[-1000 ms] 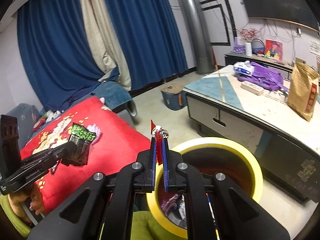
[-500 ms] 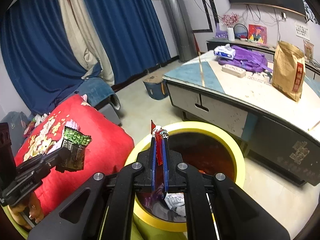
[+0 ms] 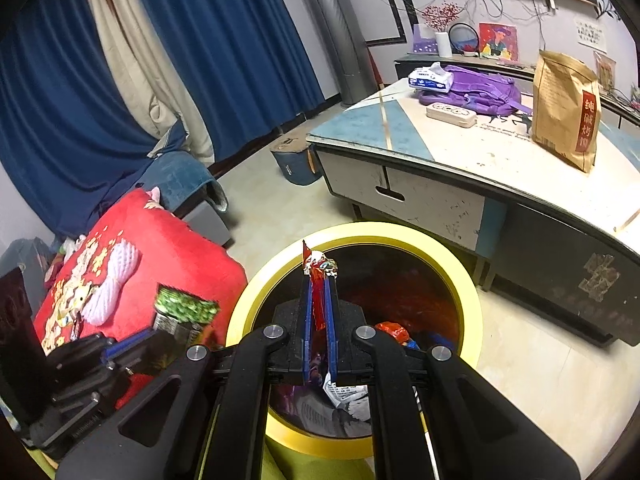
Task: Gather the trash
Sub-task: 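Carry the green and red wrappers over the bin with both grippers, then open both grippers to drop the wrappers into the bin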
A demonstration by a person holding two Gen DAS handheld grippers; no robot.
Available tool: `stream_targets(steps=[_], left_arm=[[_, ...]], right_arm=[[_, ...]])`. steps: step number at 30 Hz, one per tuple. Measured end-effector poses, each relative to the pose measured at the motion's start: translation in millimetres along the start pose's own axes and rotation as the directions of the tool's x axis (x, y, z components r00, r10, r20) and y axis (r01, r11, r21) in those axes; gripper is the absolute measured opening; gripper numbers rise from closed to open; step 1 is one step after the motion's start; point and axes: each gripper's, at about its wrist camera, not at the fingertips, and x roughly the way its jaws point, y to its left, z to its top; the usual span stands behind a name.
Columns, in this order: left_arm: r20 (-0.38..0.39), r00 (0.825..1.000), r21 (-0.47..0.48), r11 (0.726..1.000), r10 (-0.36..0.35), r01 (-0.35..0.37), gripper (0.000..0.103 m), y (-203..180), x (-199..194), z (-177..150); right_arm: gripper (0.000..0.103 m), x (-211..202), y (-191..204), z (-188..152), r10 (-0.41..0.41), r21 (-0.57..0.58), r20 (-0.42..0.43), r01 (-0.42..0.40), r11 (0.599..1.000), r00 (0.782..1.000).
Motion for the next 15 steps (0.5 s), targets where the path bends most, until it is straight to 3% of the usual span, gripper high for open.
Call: stream_targets(steps=[13, 15], left_arm=[[-0.067, 0.997, 0.048, 0.998, -0.027, 0.03, 0.004, -10, 37, 0], [-0.066, 0.997, 0.049, 0.998, -0.027, 0.031, 0.005, -9, 39, 1]], right_arm=[[0.007, 4, -14, 1, -0.01, 0.065, -0.003, 0.01, 0.998, 1.0], [0.013, 4, -15, 2, -0.013, 0.073, 0.0, 0.013, 0.997, 1.0]])
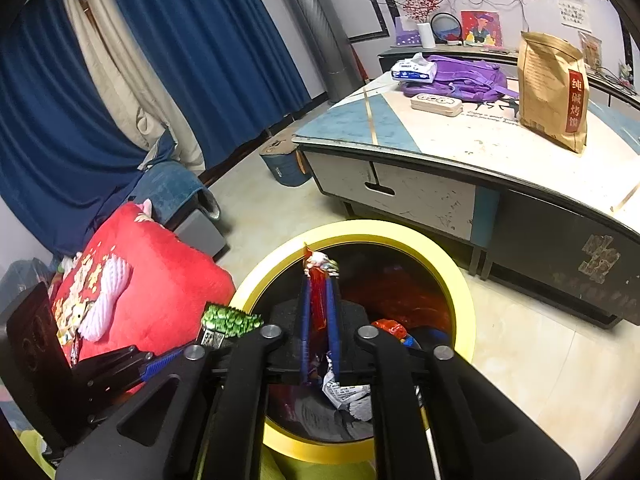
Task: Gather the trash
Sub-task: 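Open both grippers to drop the wrappers into the bin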
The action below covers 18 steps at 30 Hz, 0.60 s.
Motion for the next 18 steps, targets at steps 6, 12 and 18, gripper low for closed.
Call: stream_targets(steps=[6, 12, 18], left_arm=[[0.018, 1.0, -0.024, 1.0, 0.016, -0.016, 0.041, 5, -3, 3], [0.045, 0.997, -0.07, 0.996, 0.059, -0.055, 0.091, 16, -18, 5], [0.079, 0.992, -0.092, 0.991, 0.103, -0.096, 0.092, 22, -38, 2]], right_arm=[[0.035, -7, -4, 3, -0.021, 0.023, 0.042, 0.02, 1.0, 0.999], [0.047, -12, -4, 3, -0.026, 0.021, 0.064, 0.024, 0.999, 0.998], [0.06, -22, 5, 4, -0.037, -0.009, 0.113, 0.038, 0.999, 0.993]])
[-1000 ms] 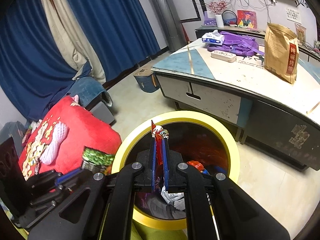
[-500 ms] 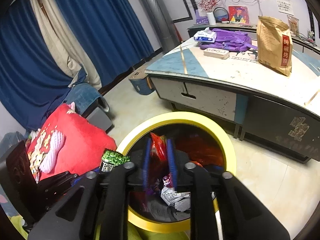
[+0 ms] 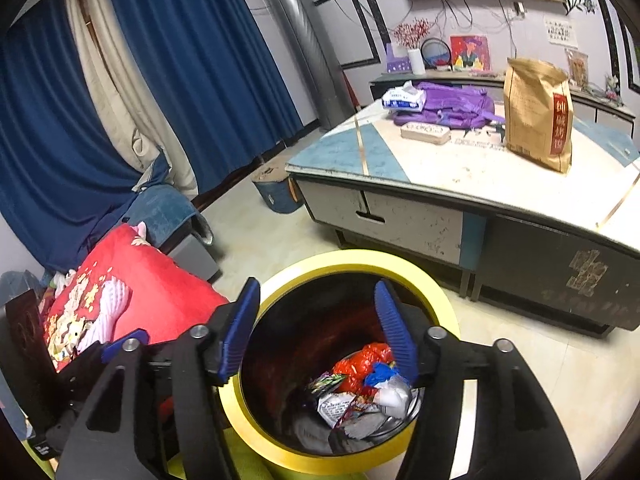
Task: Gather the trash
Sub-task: 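Open both grippers to drop the wrappers into the bin, then move both tools back toward the remaining trash on the bed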
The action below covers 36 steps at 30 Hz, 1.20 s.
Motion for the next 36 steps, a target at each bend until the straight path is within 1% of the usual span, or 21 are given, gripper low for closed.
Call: stream_targets(steps=[2, 8, 13, 16, 21, 25, 30, 36], left_arm=[[0.016, 1.0, -0.003, 1.0, 0.012, -0.012, 0.092, 3, -7, 1], [0.07, 0.994, -0.012, 0.996, 0.087, -0.086, 0.092, 14, -29, 5], [0.11, 0.982, -0.042, 0.988, 0.154, -0.151, 0.092, 28, -47, 8], [0.129, 0.976, -0.066, 0.983, 0.177, -0.17, 0.092, 36, -56, 9], [0.167, 0.961, -0.088, 0.974, 0.222, -0.21, 0.092, 48, -72, 11], [0.184, 0.949, -0.111, 0.965, 0.254, -0.237, 0.092, 60, -85, 11], [0.199, 0.93, -0.144, 0.948, 0.308, -0.284, 0.092, 79, -101, 8], [0.209, 0.912, -0.202, 0.928, 0.353, -0.313, 0.092, 106, -123, 4]], right_arm=[[0.062, -3, 5, 0, 0.002, -0.014, 0.011, -0.002, 1.0, 1.0], [0.066, -7, 15, -2, 0.009, -0.046, 0.032, -0.008, 0.999, 0.999], [0.067, -11, 26, -4, 0.026, -0.067, 0.046, -0.022, 0.998, 0.999], [0.067, -13, 37, -6, 0.044, -0.094, 0.052, -0.039, 0.995, 0.998], [0.07, -17, 57, -10, 0.082, -0.149, 0.059, -0.073, 0.986, 0.995], [0.071, -19, 77, -17, 0.117, -0.204, 0.056, -0.104, 0.973, 0.992], [0.073, -22, 105, -25, 0.167, -0.269, 0.039, -0.151, 0.951, 0.985], [0.075, -30, 135, -35, 0.231, -0.336, 0.037, -0.206, 0.919, 0.972]])
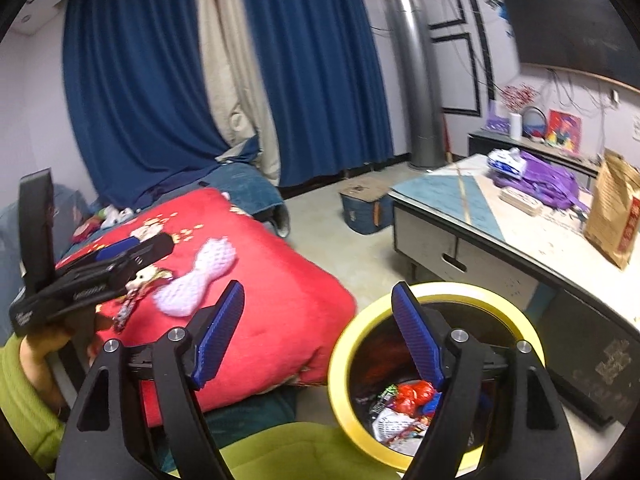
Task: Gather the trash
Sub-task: 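Move both tools back toward the remaining trash on the bed, then grasp the yellow snack bag with the left gripper while the right grasps a dark candy wrapper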
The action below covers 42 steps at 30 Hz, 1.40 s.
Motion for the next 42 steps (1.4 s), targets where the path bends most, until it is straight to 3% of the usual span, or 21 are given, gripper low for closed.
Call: stream_targets(steps=[14, 21, 27, 30, 33, 40, 42], left_arm=[[0.017, 0.993, -0.057, 0.992, 0.118, -0.117, 0.092, 64, -24, 5], [-0.037, 0.982, -0.134, 0.973, 0.184, -0.188, 0.092, 122, -32, 4], [-0.105, 0.963, -0.209, 0.941, 0.248, -0.265, 0.092, 179, -41, -8], [-0.132, 0.962, -0.259, 0.929, 0.238, -0.265, 0.092, 196, -42, -14], [-0.157, 0.974, -0.361, 0.909, 0.161, -0.208, 0.092, 215, -38, -24], [-0.194, 0.981, -0.504, 0.858, 0.004, -0.103, 0.079, 233, -21, -45], [-0.2, 0.98, -0.518, 0.851, -0.022, -0.087, 0.079, 233, -17, -49]], right_arm=[[0.078, 24, 81, 5, 0.167, -0.15, -0.034, -0.171, 0.974, 0.985], [0.078, 62, 136, 0, 0.285, -0.159, -0.152, -0.308, 0.938, 0.946], [0.078, 94, 182, -16, 0.333, -0.181, -0.252, -0.382, 0.906, 0.909], [0.074, 111, 201, -21, 0.347, -0.185, -0.296, -0.41, 0.893, 0.89], [0.069, 131, 214, -26, 0.372, -0.127, -0.357, -0.439, 0.889, 0.857], [0.054, 166, 240, -34, 0.35, -0.135, -0.427, -0.441, 0.887, 0.834], [0.043, 175, 243, -38, 0.343, -0.13, -0.447, -0.439, 0.889, 0.826]])
